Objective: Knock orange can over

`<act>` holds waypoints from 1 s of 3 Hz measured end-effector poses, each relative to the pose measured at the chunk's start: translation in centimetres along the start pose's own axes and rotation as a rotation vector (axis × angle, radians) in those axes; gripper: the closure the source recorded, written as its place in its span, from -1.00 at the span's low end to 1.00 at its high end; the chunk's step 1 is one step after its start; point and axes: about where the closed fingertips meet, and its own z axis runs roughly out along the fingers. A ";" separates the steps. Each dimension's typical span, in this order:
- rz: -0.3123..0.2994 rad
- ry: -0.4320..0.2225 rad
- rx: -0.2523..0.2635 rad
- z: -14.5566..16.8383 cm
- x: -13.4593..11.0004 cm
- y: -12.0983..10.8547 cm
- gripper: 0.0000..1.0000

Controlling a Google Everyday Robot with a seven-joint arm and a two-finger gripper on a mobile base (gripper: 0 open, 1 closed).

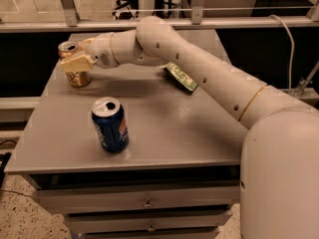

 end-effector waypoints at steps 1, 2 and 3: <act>-0.004 0.006 0.012 -1.0 -0.1 -0.3 0.49; -0.018 0.018 0.032 -2.8 -0.5 -1.1 0.96; -0.053 0.119 0.051 -7.7 -0.9 -1.7 1.00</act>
Offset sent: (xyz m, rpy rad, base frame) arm 0.0141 -0.0544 0.0232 -0.0357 -0.0428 -0.0577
